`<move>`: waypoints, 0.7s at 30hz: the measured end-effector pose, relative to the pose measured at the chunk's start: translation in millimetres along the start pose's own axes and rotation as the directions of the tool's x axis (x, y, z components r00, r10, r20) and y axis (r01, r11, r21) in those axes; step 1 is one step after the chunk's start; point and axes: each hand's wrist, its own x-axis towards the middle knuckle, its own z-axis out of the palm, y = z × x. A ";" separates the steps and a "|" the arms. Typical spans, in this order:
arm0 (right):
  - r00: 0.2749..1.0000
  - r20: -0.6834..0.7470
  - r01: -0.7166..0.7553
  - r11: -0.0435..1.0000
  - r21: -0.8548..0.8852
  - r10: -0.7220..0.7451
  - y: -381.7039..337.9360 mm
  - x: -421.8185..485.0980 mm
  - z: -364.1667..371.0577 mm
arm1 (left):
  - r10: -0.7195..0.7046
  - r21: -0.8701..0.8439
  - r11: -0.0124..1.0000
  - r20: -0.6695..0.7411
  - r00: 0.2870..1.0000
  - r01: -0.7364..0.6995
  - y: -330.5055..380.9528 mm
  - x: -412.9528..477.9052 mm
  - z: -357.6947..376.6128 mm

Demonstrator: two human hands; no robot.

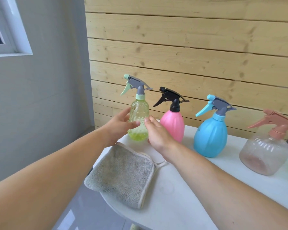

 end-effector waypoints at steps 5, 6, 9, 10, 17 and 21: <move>0.999 0.014 0.029 0.999 -0.019 -0.028 -2.1 -7.3 -6.6 | -0.044 0.147 0.988 0.005 0.999 0.043 7.6 -5.4 -2.3; 0.999 0.005 0.043 0.997 -0.062 -0.042 -1.7 -9.9 -8.9 | -0.049 0.184 0.981 -0.058 0.997 0.059 12.0 -8.4 -1.2; 0.983 -0.133 0.110 0.984 -0.142 -0.129 0.0 -21.4 -24.0 | 0.191 0.348 0.936 -0.403 0.895 -0.043 27.6 -24.6 9.7; 0.965 -0.203 0.135 0.977 -0.164 -0.167 -0.7 -27.0 -31.2 | 0.346 0.425 0.896 -0.483 0.804 -0.130 31.2 -30.4 15.6; 0.860 -0.464 0.066 0.948 -0.312 -0.212 3.1 -49.4 -66.0 | 0.379 0.402 0.880 -0.276 0.883 -0.252 43.2 -37.4 91.3; 0.918 -0.390 -0.005 0.978 -0.209 -0.078 4.0 -45.3 -69.0 | 0.169 0.375 0.922 -0.180 0.969 -0.091 38.3 -24.8 109.5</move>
